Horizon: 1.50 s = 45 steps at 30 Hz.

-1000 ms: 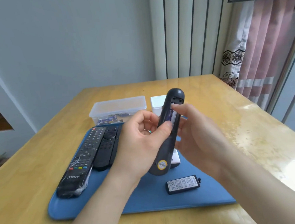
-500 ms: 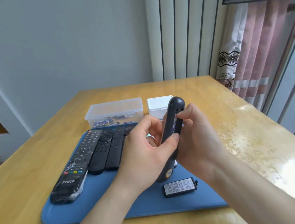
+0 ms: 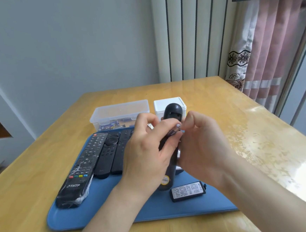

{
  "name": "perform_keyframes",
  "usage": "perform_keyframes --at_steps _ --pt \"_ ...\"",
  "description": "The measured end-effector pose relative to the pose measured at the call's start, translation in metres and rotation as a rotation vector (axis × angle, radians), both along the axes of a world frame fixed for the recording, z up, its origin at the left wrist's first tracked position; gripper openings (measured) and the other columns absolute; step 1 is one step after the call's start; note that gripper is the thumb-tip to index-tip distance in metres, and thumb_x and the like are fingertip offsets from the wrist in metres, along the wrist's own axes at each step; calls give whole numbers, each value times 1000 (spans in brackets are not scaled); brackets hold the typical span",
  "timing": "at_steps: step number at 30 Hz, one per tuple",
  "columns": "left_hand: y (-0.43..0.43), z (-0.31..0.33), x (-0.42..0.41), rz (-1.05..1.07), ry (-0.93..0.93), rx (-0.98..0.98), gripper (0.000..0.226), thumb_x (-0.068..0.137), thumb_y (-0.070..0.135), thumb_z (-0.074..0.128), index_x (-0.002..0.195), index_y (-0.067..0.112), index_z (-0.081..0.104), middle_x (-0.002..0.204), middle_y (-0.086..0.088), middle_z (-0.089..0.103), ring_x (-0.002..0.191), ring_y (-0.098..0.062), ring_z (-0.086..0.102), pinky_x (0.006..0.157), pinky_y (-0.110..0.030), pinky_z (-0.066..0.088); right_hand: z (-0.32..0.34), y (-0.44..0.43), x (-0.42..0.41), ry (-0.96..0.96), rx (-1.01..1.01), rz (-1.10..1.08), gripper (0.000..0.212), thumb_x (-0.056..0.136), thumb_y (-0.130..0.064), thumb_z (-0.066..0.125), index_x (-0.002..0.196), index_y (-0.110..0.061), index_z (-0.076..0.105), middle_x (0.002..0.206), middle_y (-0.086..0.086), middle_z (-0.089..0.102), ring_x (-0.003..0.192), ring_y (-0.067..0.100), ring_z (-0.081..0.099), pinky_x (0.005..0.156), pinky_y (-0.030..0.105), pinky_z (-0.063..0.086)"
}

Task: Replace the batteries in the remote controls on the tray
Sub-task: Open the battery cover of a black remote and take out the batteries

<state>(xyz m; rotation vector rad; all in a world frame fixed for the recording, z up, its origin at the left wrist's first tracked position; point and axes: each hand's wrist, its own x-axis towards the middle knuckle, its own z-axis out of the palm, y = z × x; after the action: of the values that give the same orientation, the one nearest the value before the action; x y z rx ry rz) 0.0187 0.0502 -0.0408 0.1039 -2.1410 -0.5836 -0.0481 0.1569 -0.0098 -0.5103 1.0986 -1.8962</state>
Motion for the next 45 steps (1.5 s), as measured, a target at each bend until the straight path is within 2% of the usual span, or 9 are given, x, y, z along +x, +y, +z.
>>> perform_keyframes --at_steps 6,9,17,20,24,32,39,42,45 --pt "8 15 2 -422 46 1002 18 93 28 58 93 14 68 85 -7 68 67 -21 66 57 -30 54 -3 0 -7 131 33 41 25 92 -20 60 113 -10 68 101 10 69 88 23 63 72 33 52" --pt "1 24 6 -544 114 1224 15 93 17 51 92 9 63 72 2 59 51 -5 45 37 -14 27 -1 3 -19 167 10 -75 16 93 -9 57 106 -10 66 96 10 68 78 18 64 66 35 55" --pt "-5 17 4 -443 -208 1065 27 97 4 43 111 17 61 65 -3 55 40 -10 26 37 -14 16 -9 28 -80 652 320 -873 35 70 -4 65 97 -21 50 85 5 58 86 27 64 76 45 59" --pt "-3 15 3 -429 -277 1053 21 99 9 43 99 17 62 61 -3 51 40 -10 25 36 -15 17 -21 25 -82 992 521 -845 39 76 -3 60 104 -28 48 76 0 56 68 15 54 61 24 43" --pt "-3 14 3 -390 -316 1038 15 101 14 43 96 12 57 57 -5 50 38 -9 26 36 -14 19 -22 23 -78 1340 922 -657 9 79 -22 57 86 -22 62 72 2 63 66 21 56 52 26 39" --pt "-2 12 2 -346 -437 1015 20 94 4 41 90 15 57 67 -5 52 44 -12 31 36 -14 23 -22 21 -69 1231 1234 -130 39 89 -34 50 122 -14 51 46 -3 65 77 14 68 71 27 54" --pt "31 21 -27 -279 -609 588 24 93 9 39 84 24 56 64 3 51 50 -14 40 48 -22 32 -11 29 -73 1273 1393 -163 19 88 -22 45 73 -15 55 39 -4 56 45 13 59 49 21 38" --pt "56 25 -42 -298 -799 159 14 96 19 37 91 26 49 77 5 54 67 -16 48 63 -31 39 -10 36 -80 1311 1391 -159 11 79 -7 51 69 -10 51 49 0 58 49 15 56 47 23 39" --pt "63 19 -44 -329 -893 193 15 98 19 35 97 24 49 79 8 51 71 -16 47 66 -32 39 -12 43 -92 1185 1304 -166 9 78 -8 54 81 -6 62 47 3 65 49 17 64 53 26 51"
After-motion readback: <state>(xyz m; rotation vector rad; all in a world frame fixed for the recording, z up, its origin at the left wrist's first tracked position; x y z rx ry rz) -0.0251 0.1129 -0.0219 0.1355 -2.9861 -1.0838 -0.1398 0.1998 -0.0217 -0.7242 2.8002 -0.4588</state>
